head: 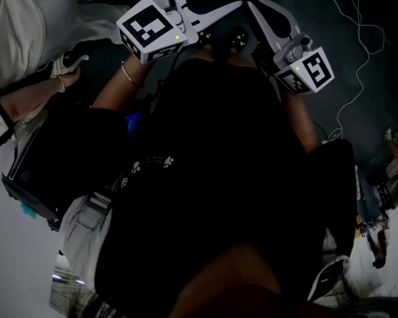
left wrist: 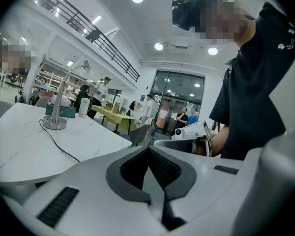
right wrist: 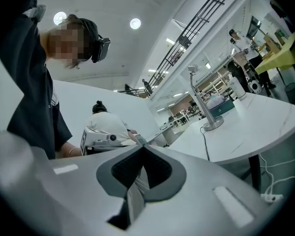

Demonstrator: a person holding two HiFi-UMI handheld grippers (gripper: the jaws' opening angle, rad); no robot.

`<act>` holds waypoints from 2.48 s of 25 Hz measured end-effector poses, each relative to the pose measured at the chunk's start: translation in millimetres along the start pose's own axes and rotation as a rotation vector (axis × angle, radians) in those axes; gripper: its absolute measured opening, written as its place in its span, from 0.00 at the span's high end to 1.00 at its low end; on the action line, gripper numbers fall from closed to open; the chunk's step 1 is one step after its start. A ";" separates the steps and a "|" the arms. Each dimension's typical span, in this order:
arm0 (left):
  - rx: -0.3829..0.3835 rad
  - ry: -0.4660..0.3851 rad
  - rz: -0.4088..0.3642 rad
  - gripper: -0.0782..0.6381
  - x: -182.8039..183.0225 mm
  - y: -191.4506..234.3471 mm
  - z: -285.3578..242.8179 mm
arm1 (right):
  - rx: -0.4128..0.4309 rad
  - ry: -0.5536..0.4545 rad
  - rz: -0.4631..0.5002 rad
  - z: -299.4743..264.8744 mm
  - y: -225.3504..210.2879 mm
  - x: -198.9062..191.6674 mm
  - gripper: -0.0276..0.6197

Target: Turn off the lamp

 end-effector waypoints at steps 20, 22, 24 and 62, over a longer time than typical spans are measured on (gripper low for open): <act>-0.032 -0.180 -0.053 0.88 9.1 -5.8 3.8 | -0.139 -0.049 0.108 1.8 22.3 16.8 0.96; -0.049 -0.168 -0.059 0.88 5.4 -8.7 3.6 | -0.155 -0.070 0.101 4.5 26.8 14.0 0.96; -0.070 -0.150 -0.085 0.88 5.8 -8.5 -1.6 | -0.189 -0.092 0.106 7.7 25.4 15.1 0.96; 0.102 -0.211 -0.043 0.88 -31.1 -162.1 6.8 | -0.117 -0.145 0.134 117.3 112.8 -8.4 0.96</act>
Point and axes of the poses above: the fingertips, and each gripper's own axes: z backward along the fingers, y to its left, x out of its top, the point moved 10 cm from there along z, backward along the fingers, and after that the axes turned 2 degrees about y, right-handed, at the moved point
